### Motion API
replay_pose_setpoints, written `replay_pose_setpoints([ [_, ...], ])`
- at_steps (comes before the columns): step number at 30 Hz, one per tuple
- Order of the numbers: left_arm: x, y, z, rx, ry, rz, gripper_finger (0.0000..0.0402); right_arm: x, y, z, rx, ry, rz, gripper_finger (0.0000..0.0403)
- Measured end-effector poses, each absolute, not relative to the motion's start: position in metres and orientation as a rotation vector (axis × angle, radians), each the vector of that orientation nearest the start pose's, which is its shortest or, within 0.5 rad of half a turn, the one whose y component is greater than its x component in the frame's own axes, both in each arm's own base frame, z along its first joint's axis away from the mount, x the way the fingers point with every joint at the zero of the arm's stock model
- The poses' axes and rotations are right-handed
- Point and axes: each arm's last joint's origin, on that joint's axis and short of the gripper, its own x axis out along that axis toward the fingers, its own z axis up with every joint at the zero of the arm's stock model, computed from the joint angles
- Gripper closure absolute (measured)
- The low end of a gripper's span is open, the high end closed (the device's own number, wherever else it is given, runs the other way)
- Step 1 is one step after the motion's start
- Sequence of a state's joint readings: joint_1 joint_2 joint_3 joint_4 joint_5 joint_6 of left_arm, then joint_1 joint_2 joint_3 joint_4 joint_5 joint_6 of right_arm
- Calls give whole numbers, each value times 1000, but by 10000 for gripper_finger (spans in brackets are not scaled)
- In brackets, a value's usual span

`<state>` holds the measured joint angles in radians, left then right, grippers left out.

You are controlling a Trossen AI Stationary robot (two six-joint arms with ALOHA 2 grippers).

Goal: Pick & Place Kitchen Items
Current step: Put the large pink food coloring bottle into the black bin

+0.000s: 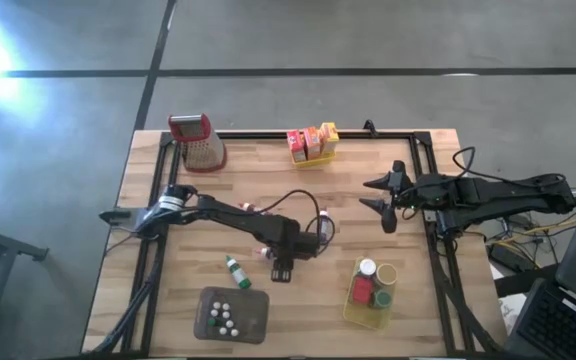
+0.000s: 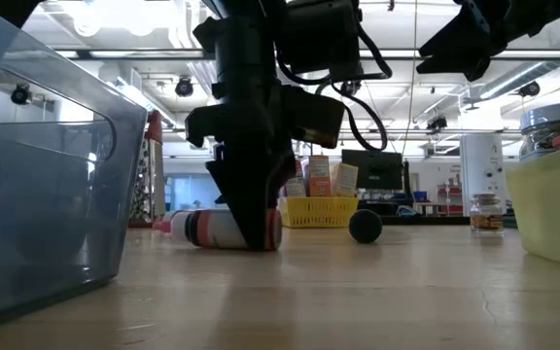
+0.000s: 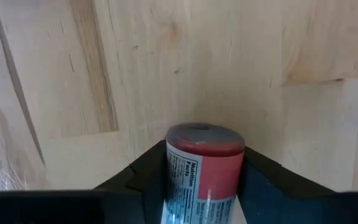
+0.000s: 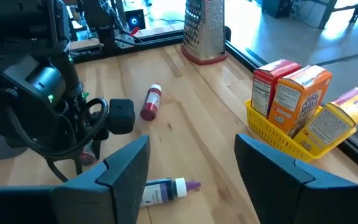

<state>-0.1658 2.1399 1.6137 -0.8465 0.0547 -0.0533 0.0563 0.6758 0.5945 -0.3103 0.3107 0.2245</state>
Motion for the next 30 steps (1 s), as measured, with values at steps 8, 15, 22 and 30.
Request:
replay_pose_setpoints([
  [8,413,-72,173,45,1363,-183,173,151,0,272,149,355,-293,147],
  [15,397,-70,180,78,1478,-197,158,152,0,272,149,357,-293,135],
  [22,388,-68,168,83,1542,-188,160,151,0,272,150,363,-293,133],
  [30,380,-66,155,91,1548,-175,164,151,0,272,149,364,-289,161],
])
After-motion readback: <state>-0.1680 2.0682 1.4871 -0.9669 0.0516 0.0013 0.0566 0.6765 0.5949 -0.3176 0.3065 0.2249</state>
